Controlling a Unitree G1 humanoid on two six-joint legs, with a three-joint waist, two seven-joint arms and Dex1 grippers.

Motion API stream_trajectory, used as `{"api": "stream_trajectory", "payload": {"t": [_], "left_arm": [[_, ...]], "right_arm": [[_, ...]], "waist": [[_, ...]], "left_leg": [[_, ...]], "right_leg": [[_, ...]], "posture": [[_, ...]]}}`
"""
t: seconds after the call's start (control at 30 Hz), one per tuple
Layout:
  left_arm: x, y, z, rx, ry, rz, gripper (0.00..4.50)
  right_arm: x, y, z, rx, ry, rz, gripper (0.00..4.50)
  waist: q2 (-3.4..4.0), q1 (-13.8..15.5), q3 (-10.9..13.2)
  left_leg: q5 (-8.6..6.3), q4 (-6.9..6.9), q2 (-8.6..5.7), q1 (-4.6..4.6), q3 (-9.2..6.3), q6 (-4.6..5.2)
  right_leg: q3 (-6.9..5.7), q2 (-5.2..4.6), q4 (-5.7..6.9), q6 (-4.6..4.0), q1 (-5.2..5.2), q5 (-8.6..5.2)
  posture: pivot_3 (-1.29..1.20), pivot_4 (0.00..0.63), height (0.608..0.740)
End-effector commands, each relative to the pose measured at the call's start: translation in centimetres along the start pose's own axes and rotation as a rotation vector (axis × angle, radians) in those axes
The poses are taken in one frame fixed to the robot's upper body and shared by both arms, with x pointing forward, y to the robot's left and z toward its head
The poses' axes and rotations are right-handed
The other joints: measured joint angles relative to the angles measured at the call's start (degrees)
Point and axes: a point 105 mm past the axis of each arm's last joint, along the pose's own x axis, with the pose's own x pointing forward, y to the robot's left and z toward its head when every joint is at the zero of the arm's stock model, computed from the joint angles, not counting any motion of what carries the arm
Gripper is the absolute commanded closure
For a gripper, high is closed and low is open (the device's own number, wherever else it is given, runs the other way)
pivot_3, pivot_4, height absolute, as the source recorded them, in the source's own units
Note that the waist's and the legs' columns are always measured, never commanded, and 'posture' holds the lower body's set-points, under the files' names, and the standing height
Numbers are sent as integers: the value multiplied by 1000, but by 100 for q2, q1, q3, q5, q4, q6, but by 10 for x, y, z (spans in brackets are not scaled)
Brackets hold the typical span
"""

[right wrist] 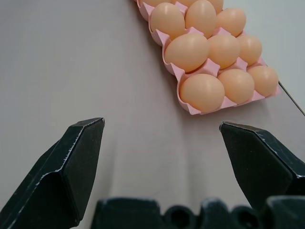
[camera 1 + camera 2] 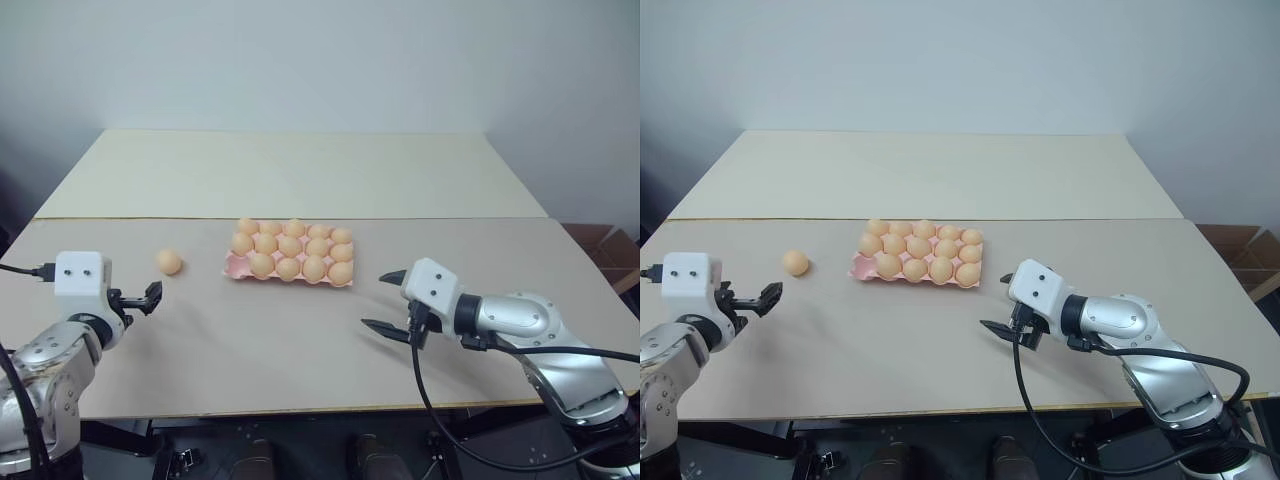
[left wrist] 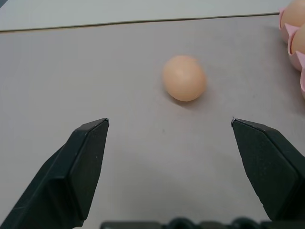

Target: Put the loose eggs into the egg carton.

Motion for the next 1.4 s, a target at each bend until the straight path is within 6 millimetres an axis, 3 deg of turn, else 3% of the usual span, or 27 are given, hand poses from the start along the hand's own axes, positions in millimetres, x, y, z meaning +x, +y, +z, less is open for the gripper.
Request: {"api": "stream_trajectory", "payload": {"t": [0.03, 0.17, 0.4, 0.7, 1.1, 1.33, 1.4], "left_arm": [[1, -6, 16, 27, -60, -4, 18], [13, -9, 21, 29, -71, 5, 18], [59, -5, 39, -9, -120, 97, 18], [101, -21, 33, -17, -110, 59, 18], [117, -25, 8, 8, -10, 58, 18], [117, -24, 2, 12, 5, 67, 2255], [118, -23, 3, 32, -2, 73, 2609]], "right_arm": [[-3, -2, 10, -46, -32, -11, 0], [-3, -2, 10, -43, -32, -25, 0], [-5, 0, 12, -39, -32, -44, 0], [-13, 5, 8, -21, -4, -75, 0], [-18, 6, 7, -10, 12, -98, 0], [-16, 7, 7, -11, 11, -98, 0], [-16, 7, 7, -15, 14, -98, 0]], "waist": [[0, 1, 0], [-1, 6, 0], [-3, 81, -2], [-4, 96, -2], [-5, 91, -3], [-6, 90, -4], [-6, 91, -4]], "left_leg": [[0, 0, 0, 0, 0, 0], [0, 0, 0, 0, 0, 0], [0, 0, -2, -1, 0, 0], [0, 0, -2, -2, 1, 0], [0, 0, -2, -3, 1, 0], [0, 0, -2, -4, 1, 0], [0, 0, -2, -3, 1, 0]], "right_leg": [[0, 0, 0, 0, 0, 0], [0, 0, 0, 0, 0, 0], [-1, 1, -1, 0, 2, 3], [-4, -1, 0, -1, 2, 5], [-5, 0, 1, 2, 2, 6], [-4, -1, 0, 2, 2, 6], [-4, -1, 1, 2, 2, 6]], "posture": [[0, 150, 740], [0, 150, 740], [0, 150, 740], [0, 150, 740], [0, 150, 740], [0, 150, 740], [0, 150, 740]]}}
